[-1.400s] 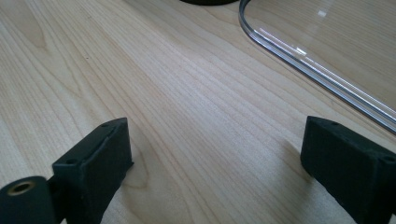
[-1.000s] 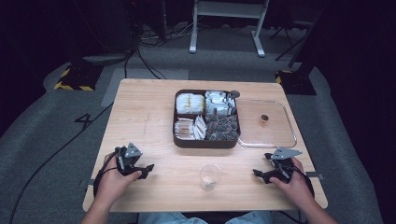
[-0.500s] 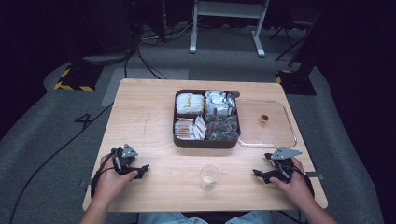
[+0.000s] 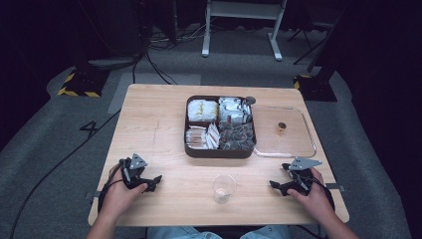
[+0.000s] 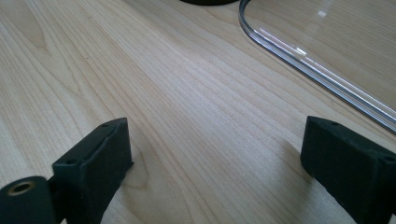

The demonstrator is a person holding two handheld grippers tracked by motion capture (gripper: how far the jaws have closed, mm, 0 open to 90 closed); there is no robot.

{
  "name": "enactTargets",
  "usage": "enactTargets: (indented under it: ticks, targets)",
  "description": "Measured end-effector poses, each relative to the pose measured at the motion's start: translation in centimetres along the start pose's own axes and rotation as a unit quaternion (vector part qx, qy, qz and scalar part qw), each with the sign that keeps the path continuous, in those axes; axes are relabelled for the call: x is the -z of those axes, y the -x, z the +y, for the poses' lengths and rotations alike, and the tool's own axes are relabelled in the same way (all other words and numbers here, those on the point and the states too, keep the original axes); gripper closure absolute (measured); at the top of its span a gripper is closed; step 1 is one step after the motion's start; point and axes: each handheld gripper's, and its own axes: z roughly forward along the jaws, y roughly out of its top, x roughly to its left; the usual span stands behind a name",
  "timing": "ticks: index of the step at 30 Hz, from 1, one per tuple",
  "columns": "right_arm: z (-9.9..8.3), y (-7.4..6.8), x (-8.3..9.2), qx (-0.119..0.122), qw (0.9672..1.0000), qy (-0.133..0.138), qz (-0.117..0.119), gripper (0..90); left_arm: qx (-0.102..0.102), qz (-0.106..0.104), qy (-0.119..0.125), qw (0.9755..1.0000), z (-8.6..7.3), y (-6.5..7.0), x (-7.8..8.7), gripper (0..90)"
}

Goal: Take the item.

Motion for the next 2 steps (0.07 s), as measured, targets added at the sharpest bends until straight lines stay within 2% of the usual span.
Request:
enactTargets:
  ticks: [2]
  targets:
    - [0.00, 0.00, 0.00, 0.000, 1.0000, 0.000, 0.000, 8.8, 0.000, 0.000, 0.000, 1.0000, 0.00, 0.00, 0.00, 8.8]
